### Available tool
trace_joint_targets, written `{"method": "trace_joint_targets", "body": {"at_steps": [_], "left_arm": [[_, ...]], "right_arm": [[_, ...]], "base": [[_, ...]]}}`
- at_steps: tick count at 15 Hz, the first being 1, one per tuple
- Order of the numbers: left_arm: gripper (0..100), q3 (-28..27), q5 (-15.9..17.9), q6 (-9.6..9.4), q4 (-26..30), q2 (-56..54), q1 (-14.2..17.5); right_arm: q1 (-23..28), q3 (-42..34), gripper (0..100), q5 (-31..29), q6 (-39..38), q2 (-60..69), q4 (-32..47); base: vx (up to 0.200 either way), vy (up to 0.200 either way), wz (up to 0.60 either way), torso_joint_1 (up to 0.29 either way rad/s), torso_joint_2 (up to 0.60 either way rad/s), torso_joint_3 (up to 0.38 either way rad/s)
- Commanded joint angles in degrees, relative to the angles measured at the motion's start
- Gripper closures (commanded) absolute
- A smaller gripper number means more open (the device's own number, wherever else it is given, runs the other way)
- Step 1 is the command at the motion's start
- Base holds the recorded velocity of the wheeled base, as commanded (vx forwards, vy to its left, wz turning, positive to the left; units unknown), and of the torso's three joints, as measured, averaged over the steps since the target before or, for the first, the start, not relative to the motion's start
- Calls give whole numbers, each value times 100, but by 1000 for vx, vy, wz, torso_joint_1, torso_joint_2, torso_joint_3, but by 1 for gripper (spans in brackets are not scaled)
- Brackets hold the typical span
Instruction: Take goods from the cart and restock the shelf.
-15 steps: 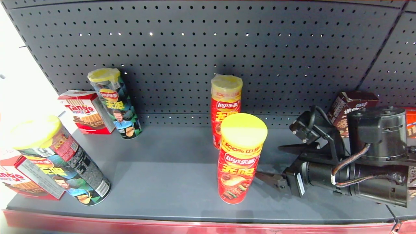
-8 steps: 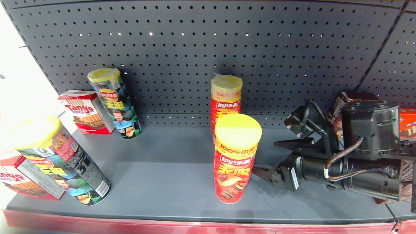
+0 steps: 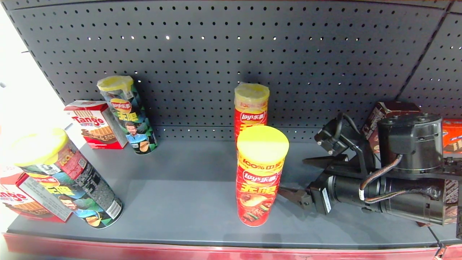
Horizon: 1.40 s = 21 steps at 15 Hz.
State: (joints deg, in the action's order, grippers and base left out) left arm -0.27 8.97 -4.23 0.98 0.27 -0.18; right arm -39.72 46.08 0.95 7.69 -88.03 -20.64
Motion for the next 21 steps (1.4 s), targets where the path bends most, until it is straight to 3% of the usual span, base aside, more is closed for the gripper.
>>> {"method": "trace_joint_targets", "body": {"at_steps": [1,8,12,13,14,16,18,21], "left_arm": [[0,0,-1,1,-1,8,1],[0,0,-1,10,-1,8,1],[0,0,-10,28,-1,8,1],[0,0,-10,28,-1,8,1],[0,0,-10,19,-1,8,1],[0,0,-1,19,-1,8,1],[0,0,-1,10,-1,8,-8],[0,0,-1,19,-1,8,1]], "right_arm": [[-45,24,0,2,4,5,-2],[-45,-3,0,2,4,58,-37],[772,103,0,-95,-13,699,-327],[772,103,0,-95,-13,699,-327],[1405,147,0,-95,-31,1411,-327],[2179,15,0,-104,-49,2325,-309],[2987,-618,0,-201,-49,3538,-212],[3497,-1989,0,-411,-31,5191,-160]], "base": [[0,0,0,0,0,0],[0,0,0,0,0,0],[0,0,0,0,0,0],[0,0,0,0,0,0],[0,0,0,0,0,0],[0,0,0,0,0,0],[0,0,0,0,0,0],[0,0,0,0,0,0]]}}
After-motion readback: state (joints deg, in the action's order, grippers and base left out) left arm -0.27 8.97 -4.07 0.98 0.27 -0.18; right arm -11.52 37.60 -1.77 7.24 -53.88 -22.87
